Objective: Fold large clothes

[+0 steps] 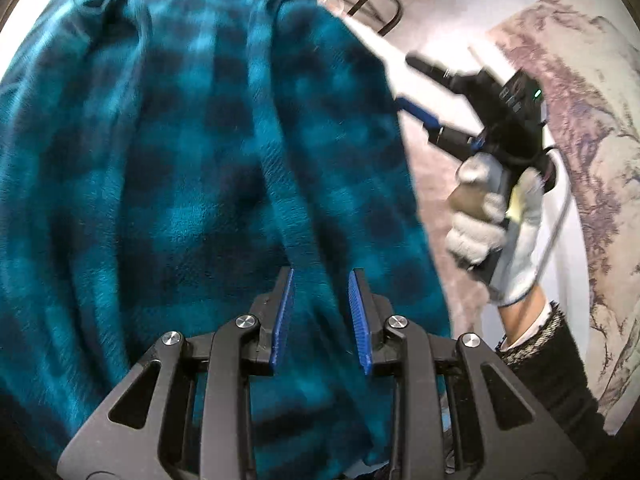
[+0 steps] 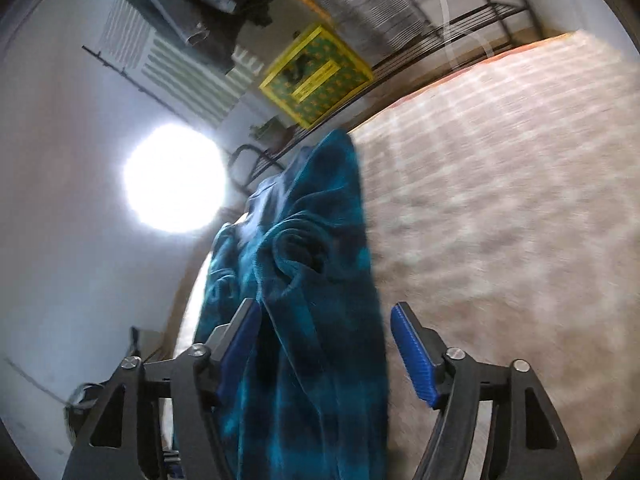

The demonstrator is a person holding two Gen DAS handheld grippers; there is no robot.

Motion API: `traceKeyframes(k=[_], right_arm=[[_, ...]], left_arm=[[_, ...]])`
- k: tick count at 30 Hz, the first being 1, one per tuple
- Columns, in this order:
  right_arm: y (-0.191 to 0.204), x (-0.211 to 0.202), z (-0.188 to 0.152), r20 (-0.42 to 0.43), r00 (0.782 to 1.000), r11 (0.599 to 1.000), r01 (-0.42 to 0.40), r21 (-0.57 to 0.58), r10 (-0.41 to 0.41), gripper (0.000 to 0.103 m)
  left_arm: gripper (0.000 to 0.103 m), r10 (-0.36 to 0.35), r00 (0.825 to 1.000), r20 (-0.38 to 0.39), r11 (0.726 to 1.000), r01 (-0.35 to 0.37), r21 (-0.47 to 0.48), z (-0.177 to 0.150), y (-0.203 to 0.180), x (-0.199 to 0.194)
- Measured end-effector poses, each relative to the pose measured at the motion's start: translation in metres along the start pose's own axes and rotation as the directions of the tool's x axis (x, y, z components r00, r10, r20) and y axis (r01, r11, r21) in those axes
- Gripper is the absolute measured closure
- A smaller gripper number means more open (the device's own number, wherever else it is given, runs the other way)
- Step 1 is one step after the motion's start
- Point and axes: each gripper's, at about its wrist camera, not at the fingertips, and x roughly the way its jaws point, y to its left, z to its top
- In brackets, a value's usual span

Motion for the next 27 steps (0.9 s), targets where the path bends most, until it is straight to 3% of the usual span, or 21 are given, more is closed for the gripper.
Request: traceKeyframes(k=[3, 5, 6, 8, 10, 13, 15, 18, 20, 22, 27], right_arm=[[0.003, 0.02, 0.004, -0.029, 0.999, 0.999, -0.036, -0.024, 0.035, 0.032], [0.005, 0.036, 0.005, -0.063, 0.997, 0.997, 0.037, -0.065, -0.041, 0.063], [0.004, 0.041, 0.003, -0.082, 0.995, 0.996, 0.056, -0.068, -0.061, 0.091], [-0.001, 0.038, 0.001, -0.043, 0.993, 0.994, 0.105, -0.027, -0.106, 0.096], [0.003, 0.006, -0.005, 0.08, 0.985, 0.988, 0.155, 0.019, -0.156, 0.098], [0.01, -0.032, -0.005, 0.197, 0.94, 0.96, 0.28, 0.017, -0.278, 0.098], [-0.007, -0.031, -0.002, 0.132, 0.95, 0.959, 0.278, 0.057, -0.283, 0.097], [-0.033, -0.022, -0.005, 0.054, 0.966, 0.961, 0.246, 0.127, -0.254, 0.089], [-0.039, -0.022, -0.003, 0.027, 0.971, 0.963, 0.233, 0.134, -0.239, 0.075], [-0.037, -0.032, 0.001, 0.042, 0.968, 0.964, 0.24, 0.117, -0.246, 0.047], [-0.028, -0.076, 0.003, 0.107, 0.971, 0.973, 0.204, 0.107, -0.216, 0.044]], left_arm=[[0.077, 0.022, 1.0, -0.018, 1.0, -0.022, 0.0, 0.003, 0.002, 0.012], [0.077, 0.029, 0.999, -0.027, 1.0, -0.029, 0.003, 0.001, 0.002, 0.016], [0.077, 0.035, 0.999, -0.03, 0.999, -0.035, 0.004, 0.0, 0.003, 0.018], [0.077, 0.037, 0.999, -0.028, 0.999, -0.037, 0.006, -0.002, 0.002, 0.019], [0.077, 0.042, 0.999, -0.024, 0.999, -0.041, 0.009, -0.002, 0.001, 0.018], [0.077, 0.05, 0.999, -0.021, 0.999, -0.05, 0.015, -0.007, 0.0, 0.017], [0.077, 0.059, 0.998, -0.021, 0.998, -0.058, 0.021, -0.007, -0.005, 0.019], [0.077, 0.074, 0.997, -0.014, 0.997, -0.073, 0.035, -0.008, -0.012, 0.02], [0.077, 0.089, 0.996, -0.004, 0.995, -0.088, 0.056, -0.01, -0.018, 0.017], [0.077, 0.095, 0.995, 0.008, 0.993, -0.095, 0.067, -0.015, -0.026, 0.015], [0.077, 0.097, 0.993, 0.061, 0.989, -0.103, 0.105, -0.03, -0.057, 0.0]])
